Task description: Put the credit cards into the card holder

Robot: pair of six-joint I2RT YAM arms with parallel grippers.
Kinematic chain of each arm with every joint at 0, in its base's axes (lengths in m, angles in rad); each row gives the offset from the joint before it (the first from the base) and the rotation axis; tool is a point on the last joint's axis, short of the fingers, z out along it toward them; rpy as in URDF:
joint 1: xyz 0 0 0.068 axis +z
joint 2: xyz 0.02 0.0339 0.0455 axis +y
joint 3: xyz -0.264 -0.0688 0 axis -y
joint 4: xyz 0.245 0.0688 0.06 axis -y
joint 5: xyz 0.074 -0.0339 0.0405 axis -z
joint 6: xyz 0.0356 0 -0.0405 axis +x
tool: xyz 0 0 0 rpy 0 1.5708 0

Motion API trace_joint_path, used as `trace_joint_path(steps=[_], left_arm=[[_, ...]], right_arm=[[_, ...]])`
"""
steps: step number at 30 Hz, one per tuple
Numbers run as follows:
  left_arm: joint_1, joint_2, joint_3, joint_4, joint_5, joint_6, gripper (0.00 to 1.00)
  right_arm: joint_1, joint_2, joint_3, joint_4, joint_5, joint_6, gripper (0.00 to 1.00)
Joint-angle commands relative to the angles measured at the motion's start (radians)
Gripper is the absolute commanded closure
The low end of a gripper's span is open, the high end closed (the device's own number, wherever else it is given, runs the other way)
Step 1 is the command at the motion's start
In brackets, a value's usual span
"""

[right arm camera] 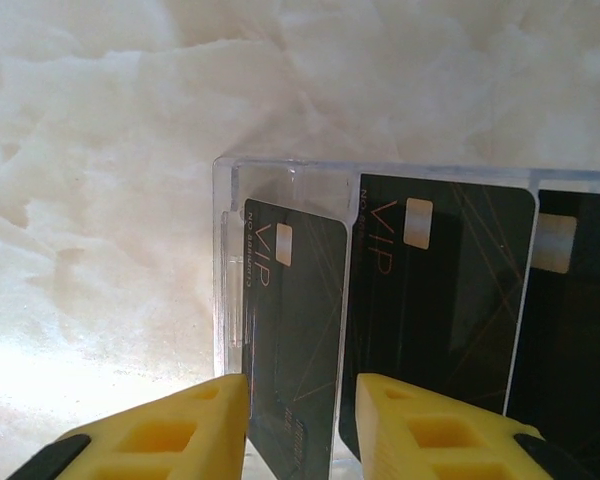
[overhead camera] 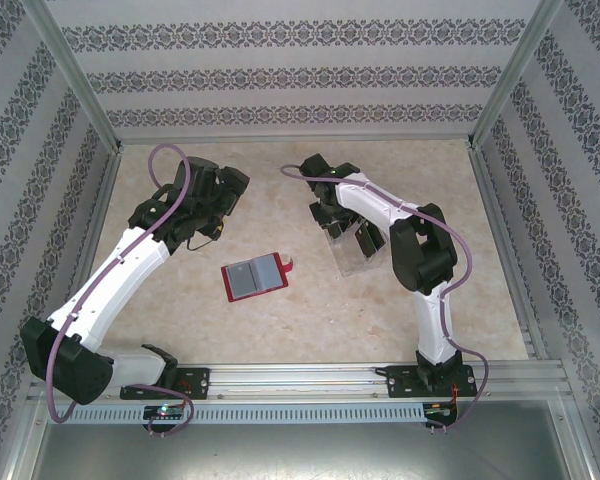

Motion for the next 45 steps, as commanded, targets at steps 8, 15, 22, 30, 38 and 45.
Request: trace_joint_path(steps=[8,15,22,30,38,45], left_arm=[[-0.016,0.005,-0.012,0.054,0.019,0.015,0.0],[-0.016,0.007,-0.014,0.062,0.021,0.02,0.0],[-0.016,0.009,-0.016,0.07,0.026,0.023,0.0],[-0.017,0.009,-0.022,0.081,0.029,0.033,0.0],[-0.019,0.017,-0.058,0.075,-0.011,0.056,0.0],[-0.019,0.021,-0.133,0.047,-0.076,0.11,0.0]], right_arm=[[0.012,-0.004,-0.012,-0.026,0.008,0.003,0.71],[0.012,0.002,-0.014,-0.027,-0.004,0.005,0.79],[0.008,-0.001,-0.015,-0.028,-0.016,0.007,0.9],[-0.002,-0.014,-0.001,-0.033,-0.049,0.006,1.0],[-0.007,-0.063,0.009,-0.025,-0.094,0.015,1.0],[-0.009,-0.113,0.005,-0.018,-0.09,0.013,1.0]])
